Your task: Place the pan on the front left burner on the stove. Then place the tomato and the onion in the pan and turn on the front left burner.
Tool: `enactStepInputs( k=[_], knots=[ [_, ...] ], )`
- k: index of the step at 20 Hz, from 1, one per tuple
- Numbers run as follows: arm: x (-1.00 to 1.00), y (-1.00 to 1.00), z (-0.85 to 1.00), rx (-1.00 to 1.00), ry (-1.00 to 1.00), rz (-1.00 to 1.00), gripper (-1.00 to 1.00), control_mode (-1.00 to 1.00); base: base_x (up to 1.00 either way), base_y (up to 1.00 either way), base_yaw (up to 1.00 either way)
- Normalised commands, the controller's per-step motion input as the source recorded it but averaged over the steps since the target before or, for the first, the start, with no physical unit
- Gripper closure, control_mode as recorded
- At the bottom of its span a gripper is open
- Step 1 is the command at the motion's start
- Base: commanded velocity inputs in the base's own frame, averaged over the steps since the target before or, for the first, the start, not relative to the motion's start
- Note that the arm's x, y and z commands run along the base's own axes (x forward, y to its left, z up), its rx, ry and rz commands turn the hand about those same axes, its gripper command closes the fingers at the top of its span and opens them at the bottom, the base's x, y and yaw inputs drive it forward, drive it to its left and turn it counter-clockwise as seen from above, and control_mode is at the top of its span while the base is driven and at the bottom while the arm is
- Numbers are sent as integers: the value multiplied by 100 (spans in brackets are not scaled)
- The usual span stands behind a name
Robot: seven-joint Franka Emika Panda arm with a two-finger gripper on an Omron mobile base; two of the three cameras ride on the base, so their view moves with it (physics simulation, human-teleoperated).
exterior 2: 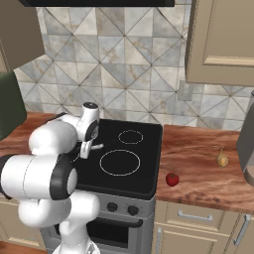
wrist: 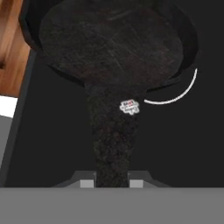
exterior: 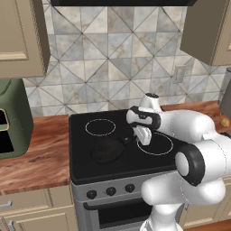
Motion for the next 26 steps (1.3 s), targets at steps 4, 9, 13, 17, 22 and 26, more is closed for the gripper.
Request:
enactStepInputs(
  k=[4, 9, 13, 17, 22, 26],
  knots=[
    [42, 4, 0, 1, 0, 0, 100, -100, 0, 0, 0],
    [30, 2, -10, 0, 0, 0, 100, -100, 0, 0, 0],
    [1, 0, -39, 0, 0, 0, 100, -100, 0, 0, 0],
    [1, 0, -46, 0, 0, 0, 100, -100, 0, 0, 0],
    [12, 4, -32, 0, 0, 0, 100, -100, 0, 0, 0],
    [9, 1, -30, 0, 0, 0, 100, -100, 0, 0, 0]
  ],
)
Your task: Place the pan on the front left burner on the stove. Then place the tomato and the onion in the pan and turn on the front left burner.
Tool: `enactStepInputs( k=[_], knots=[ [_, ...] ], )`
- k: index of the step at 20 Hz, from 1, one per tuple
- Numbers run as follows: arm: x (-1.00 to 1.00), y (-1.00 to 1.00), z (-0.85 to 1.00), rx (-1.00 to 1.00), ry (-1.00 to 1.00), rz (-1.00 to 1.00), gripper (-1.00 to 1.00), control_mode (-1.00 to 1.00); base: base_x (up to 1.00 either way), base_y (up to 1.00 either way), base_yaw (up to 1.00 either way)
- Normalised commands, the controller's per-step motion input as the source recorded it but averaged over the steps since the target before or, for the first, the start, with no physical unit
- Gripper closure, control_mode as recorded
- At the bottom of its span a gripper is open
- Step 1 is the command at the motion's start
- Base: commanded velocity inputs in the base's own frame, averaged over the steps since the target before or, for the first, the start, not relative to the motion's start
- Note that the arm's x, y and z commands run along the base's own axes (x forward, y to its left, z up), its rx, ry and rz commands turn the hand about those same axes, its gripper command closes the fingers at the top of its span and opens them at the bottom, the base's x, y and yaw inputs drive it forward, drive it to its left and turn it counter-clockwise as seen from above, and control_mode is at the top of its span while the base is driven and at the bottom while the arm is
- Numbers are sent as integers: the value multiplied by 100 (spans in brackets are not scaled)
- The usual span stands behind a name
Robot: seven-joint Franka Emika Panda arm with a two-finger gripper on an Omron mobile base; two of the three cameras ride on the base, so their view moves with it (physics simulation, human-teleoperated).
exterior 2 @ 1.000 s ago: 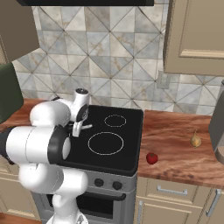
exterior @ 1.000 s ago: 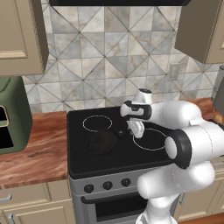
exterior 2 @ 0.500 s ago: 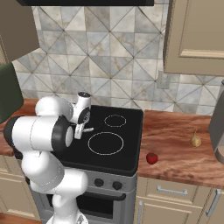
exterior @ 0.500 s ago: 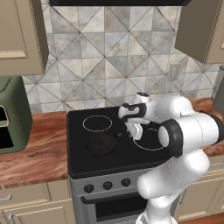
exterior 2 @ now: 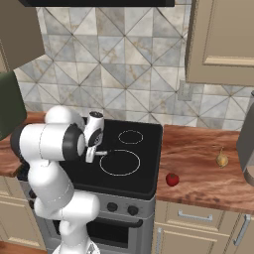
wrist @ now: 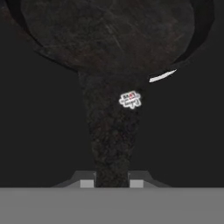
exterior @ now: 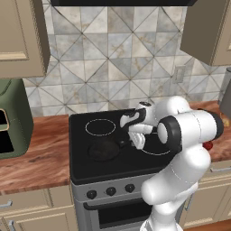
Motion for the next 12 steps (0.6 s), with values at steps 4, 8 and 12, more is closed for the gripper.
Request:
enactStepInputs(
  k=[4, 8, 12],
  knots=[
    [2, 1, -31, -2, 0, 0, -100, -100, 0, 0, 0],
    [0, 2, -11, -6, 0, -1, -100, -100, 0, 0, 0],
    [0, 0, 5, -9, -2, -1, -100, -100, 0, 0, 0]
  ],
)
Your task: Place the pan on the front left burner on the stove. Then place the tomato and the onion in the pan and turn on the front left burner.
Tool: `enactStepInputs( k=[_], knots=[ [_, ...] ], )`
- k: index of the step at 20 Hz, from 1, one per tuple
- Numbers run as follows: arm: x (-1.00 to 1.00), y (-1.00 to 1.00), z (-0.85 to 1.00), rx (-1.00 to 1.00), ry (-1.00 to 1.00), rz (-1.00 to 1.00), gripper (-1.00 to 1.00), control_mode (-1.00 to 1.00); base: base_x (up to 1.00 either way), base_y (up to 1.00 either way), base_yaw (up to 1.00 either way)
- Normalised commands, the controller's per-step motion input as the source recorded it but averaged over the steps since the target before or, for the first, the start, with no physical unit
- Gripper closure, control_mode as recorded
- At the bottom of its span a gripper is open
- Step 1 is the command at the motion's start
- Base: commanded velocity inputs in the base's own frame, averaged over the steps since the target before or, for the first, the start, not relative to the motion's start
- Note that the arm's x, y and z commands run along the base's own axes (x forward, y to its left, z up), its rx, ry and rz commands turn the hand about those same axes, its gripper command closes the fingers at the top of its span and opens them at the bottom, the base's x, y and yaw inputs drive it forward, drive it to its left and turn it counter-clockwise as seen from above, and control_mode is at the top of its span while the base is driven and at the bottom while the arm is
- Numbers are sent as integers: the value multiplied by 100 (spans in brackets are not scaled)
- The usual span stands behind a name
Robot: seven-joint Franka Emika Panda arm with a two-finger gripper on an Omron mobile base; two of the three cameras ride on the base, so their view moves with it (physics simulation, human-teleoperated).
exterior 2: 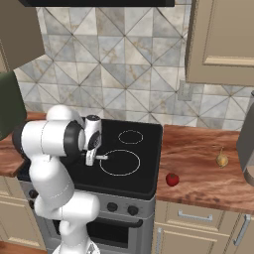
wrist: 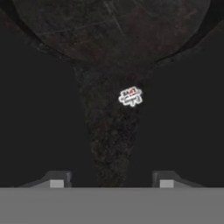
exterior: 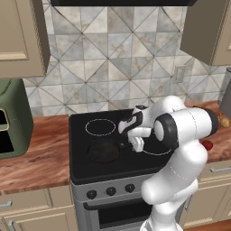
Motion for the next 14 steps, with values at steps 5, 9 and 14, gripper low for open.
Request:
enactStepInputs(
  k=[5, 9, 14],
  knots=[
    [0, 0, 37, -7, -5, -1, -100, -100, 0, 0, 0],
    [-7, -1, 59, -1, 0, -5, -100, -100, 0, 0, 0],
    [-41, -17, 49, 0, 4, -10, -100, -100, 0, 0, 0]
  ],
)
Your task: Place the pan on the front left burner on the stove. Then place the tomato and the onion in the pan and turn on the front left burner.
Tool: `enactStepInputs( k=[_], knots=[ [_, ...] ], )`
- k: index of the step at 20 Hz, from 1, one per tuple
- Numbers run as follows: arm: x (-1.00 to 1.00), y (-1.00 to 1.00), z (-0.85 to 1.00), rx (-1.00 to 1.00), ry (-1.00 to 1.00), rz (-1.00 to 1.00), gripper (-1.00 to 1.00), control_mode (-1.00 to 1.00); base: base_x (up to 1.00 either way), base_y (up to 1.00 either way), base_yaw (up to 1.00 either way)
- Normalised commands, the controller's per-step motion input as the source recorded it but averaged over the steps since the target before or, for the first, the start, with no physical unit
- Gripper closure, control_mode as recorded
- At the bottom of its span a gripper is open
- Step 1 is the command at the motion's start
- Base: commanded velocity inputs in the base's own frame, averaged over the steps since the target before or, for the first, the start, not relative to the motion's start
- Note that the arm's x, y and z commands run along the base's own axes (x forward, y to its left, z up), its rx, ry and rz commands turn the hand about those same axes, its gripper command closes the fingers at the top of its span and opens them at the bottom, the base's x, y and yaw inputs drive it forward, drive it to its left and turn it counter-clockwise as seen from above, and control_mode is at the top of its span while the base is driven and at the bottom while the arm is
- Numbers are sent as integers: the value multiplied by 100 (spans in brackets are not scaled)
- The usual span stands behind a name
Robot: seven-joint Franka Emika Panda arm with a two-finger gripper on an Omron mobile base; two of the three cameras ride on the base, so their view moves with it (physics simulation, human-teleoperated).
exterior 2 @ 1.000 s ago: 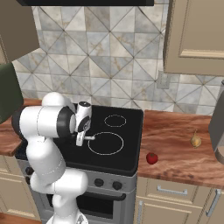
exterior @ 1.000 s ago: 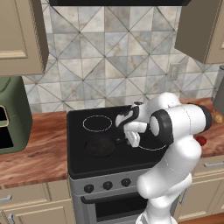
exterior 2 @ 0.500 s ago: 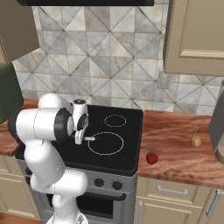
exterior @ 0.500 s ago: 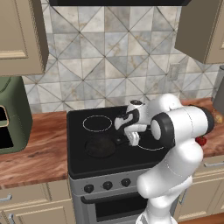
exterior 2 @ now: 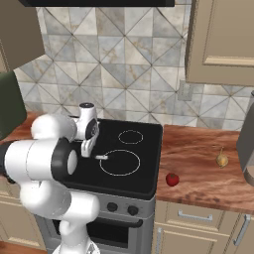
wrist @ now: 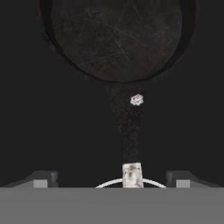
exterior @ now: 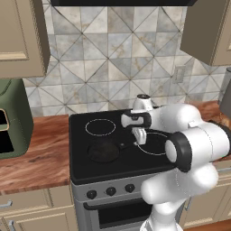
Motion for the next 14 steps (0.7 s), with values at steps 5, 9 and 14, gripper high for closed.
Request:
enactStepInputs(
  k=[5, 9, 14],
  knots=[
    [-47, -29, 38, 0, 10, -20, -100, -100, 0, 0, 0],
    [-28, -32, 41, -2, 9, -32, -100, -100, 0, 0, 0],
    [-20, -41, 23, -5, 9, -42, -100, -100, 0, 0, 0]
  ],
)
